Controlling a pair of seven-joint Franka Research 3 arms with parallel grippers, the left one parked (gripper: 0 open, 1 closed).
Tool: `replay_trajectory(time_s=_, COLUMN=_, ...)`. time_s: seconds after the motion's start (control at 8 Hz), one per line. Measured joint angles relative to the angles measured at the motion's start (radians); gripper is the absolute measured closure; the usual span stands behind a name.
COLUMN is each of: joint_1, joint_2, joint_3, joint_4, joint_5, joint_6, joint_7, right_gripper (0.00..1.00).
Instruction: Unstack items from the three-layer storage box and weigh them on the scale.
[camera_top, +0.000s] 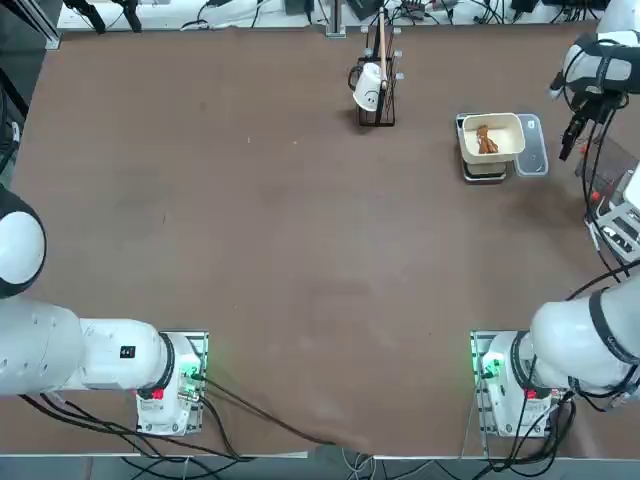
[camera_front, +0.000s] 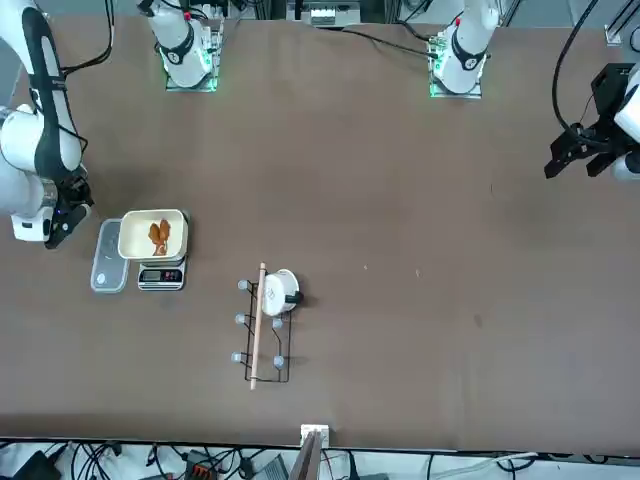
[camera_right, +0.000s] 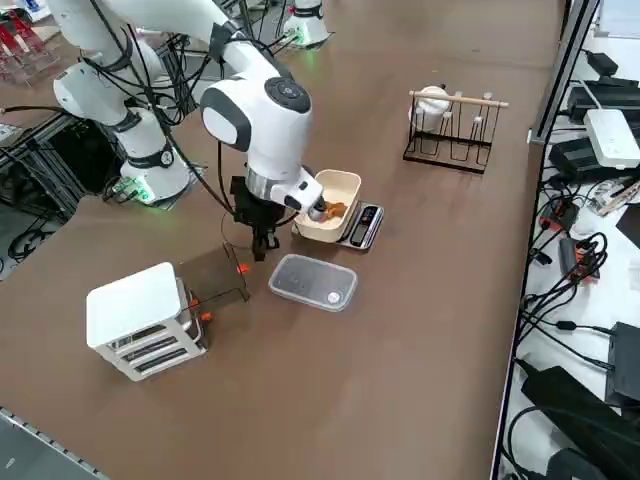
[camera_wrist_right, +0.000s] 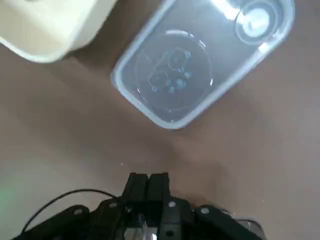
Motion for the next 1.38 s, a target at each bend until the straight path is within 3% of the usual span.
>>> replay_trajectory(time_s=1.0, joint_1=-0.175, joint_2=-0.005, joint_3=-0.005, joint_4=-0.023, joint_5=-0.117, joint_6=-0.077, joint_7=-0.01, right_gripper=0.99)
replay_trajectory(time_s=1.38, joint_1=-0.204, joint_2=-0.01, joint_3=-0.002, joint_4=-0.023, joint_5=-0.123, joint_6=-0.088, joint_7=-0.023, right_gripper=0.99)
